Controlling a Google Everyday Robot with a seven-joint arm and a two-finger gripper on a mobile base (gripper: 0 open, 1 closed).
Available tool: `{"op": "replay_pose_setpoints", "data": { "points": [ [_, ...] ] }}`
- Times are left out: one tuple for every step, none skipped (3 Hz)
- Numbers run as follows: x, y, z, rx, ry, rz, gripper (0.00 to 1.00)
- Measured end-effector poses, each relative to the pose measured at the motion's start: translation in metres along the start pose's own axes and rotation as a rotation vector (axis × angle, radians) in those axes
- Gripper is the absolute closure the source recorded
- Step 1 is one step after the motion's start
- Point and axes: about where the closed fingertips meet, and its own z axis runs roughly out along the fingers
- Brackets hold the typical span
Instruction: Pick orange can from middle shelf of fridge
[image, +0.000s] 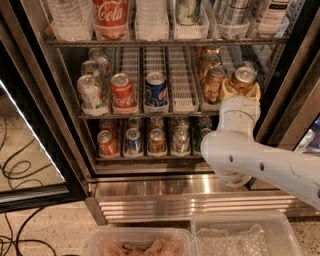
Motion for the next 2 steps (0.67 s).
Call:
{"op": "replay_pose_setpoints", "data": {
  "points": [
    [-0.031, -0.038, -0.025, -0.130, -0.021, 0.051, 1.00],
    [-0.029, -0.035, -0.038, -0.250, 0.023, 0.066, 1.00]
  ]
}}
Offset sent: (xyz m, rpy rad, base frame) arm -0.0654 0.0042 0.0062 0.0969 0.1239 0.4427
